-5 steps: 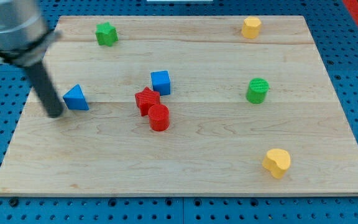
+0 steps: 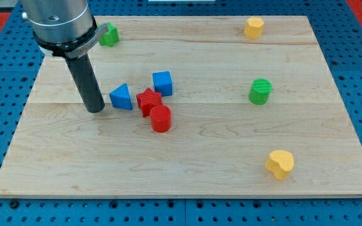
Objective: Move the yellow hexagon into the bottom right side of the green star
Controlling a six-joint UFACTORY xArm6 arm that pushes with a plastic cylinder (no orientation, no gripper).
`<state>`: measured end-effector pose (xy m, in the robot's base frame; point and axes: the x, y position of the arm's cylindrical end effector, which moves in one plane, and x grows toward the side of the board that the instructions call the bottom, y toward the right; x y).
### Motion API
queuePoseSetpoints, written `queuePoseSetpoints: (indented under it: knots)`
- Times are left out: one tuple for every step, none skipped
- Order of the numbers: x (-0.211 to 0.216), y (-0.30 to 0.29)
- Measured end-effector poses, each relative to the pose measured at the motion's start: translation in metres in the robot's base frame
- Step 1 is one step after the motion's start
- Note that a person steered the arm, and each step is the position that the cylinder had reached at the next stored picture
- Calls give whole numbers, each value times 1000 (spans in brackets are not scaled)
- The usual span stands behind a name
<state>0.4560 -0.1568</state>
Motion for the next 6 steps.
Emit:
queuePoseSetpoints:
  knots:
    - [0, 0]
    - [0, 0]
    - [0, -3]
    - [-6, -4]
    - [-65, -11]
    - [-92, -10]
